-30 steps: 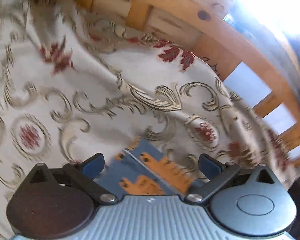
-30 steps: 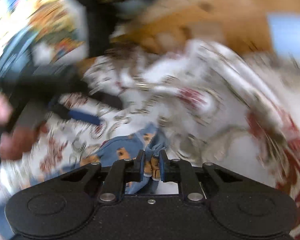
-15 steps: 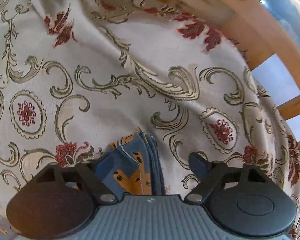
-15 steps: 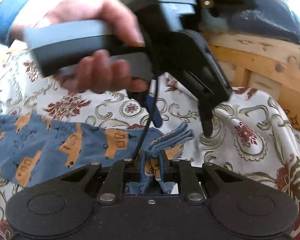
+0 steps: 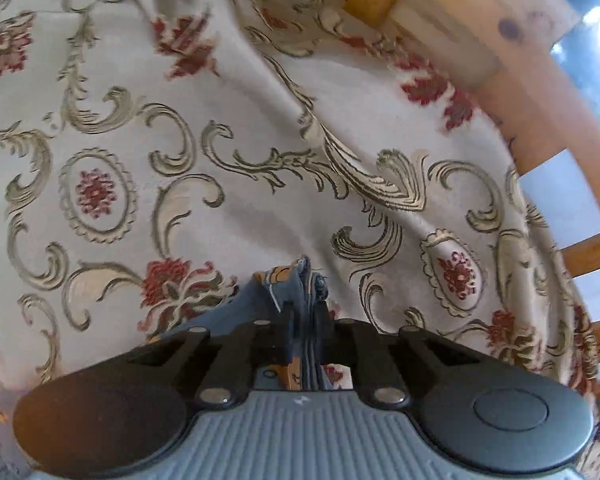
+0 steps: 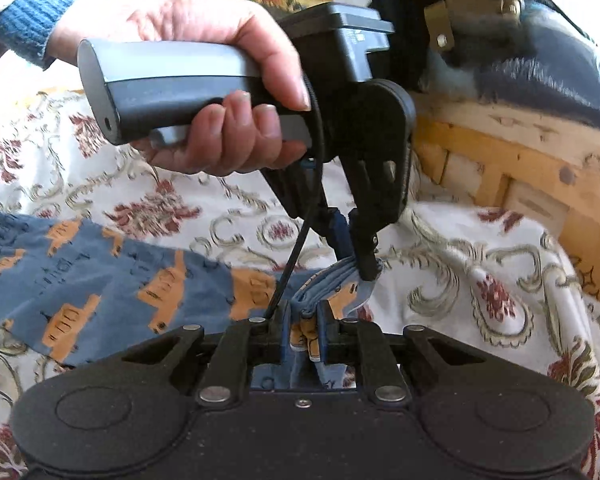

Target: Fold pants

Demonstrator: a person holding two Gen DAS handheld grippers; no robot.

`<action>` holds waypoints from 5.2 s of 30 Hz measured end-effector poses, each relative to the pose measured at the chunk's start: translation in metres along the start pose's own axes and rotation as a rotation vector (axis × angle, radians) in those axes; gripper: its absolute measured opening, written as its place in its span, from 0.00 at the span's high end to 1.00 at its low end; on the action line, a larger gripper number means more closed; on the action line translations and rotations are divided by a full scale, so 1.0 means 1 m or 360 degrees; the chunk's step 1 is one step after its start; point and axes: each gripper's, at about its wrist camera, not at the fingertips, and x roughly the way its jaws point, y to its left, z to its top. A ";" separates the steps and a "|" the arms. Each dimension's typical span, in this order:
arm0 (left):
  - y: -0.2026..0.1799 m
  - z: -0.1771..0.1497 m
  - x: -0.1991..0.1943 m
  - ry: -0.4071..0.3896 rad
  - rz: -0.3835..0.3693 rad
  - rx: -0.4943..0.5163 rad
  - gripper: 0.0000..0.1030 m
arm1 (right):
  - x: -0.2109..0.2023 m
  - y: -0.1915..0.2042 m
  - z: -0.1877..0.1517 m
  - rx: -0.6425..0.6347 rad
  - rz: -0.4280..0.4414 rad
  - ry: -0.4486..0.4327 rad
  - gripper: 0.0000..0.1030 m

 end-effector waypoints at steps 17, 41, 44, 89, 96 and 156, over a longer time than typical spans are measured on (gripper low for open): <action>0.131 -0.127 -0.097 -0.0526 -0.0184 -0.0405 0.90 | -0.026 0.095 0.008 -0.0368 0.0394 -0.0261 0.87; 0.244 -0.203 -0.035 -0.0569 -0.0431 -0.0656 0.85 | 0.017 0.160 -0.026 -0.0536 0.0614 0.0116 0.87; 0.239 -0.203 -0.039 -0.0579 -0.0381 -0.0644 0.89 | 0.017 0.159 -0.025 -0.0528 0.0615 0.0120 0.87; 0.304 -0.263 -0.115 -0.0587 -0.0042 -0.0682 0.84 | 0.024 0.250 0.013 -0.0473 0.0967 0.0183 0.86; 0.286 -0.277 -0.138 -0.0739 0.0155 -0.0651 0.41 | 0.010 0.211 0.022 -0.0528 0.0970 0.0134 0.42; 0.239 -0.429 -0.182 -0.1303 0.1007 -0.1046 0.12 | 0.049 0.174 0.027 -0.0576 0.0826 -0.0134 0.37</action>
